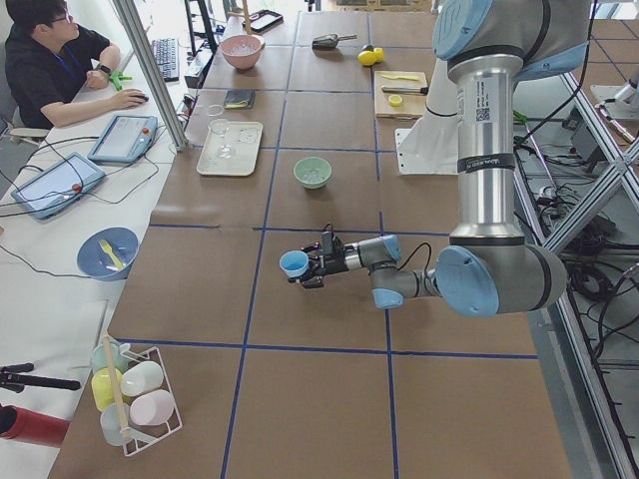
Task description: Pour ice into bowl
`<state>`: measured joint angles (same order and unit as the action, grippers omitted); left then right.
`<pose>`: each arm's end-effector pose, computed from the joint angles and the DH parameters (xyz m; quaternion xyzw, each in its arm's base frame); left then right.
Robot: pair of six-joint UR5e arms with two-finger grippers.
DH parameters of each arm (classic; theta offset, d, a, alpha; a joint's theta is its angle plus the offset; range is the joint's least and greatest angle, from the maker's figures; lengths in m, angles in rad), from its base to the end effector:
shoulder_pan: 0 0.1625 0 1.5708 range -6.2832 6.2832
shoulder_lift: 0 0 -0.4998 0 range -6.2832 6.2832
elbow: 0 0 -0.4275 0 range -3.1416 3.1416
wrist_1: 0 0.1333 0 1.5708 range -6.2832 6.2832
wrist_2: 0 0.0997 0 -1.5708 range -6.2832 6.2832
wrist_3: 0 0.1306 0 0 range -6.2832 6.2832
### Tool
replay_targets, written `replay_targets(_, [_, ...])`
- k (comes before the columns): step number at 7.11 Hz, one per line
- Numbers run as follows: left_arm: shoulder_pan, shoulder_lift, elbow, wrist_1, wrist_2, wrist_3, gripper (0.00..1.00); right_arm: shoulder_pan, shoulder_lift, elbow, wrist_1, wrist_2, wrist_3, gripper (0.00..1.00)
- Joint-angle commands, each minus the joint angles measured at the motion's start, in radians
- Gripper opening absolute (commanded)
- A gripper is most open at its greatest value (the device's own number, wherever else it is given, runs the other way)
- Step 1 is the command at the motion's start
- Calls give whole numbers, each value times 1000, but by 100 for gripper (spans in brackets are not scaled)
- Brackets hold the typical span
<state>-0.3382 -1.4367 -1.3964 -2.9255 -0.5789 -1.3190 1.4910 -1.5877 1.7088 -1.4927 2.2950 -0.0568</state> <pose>0.3462 -0.3789 0.7371 0.5222 0.3006 -0.2704 0.7509 0.0041 -0.5350 0.6867 0.0889 -0.3535 -0.0986 0.9259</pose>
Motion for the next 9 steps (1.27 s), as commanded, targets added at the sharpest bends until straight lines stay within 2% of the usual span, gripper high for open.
replay_targets(1, [2,-1,0,-1,1,0,90,2,0,0,-1,0,0,100])
replay_targets(2, [2,-1,-1,-1,1,0,100,2,0,0,-1,1,0,100])
replay_targets(5, [-2,16,-19,-3,1,4,100,2,0,0,0,1,0,100])
replay_targets(9, [-10,116,-219,-4,-16,96,100,2,0,0,0,1,0,100])
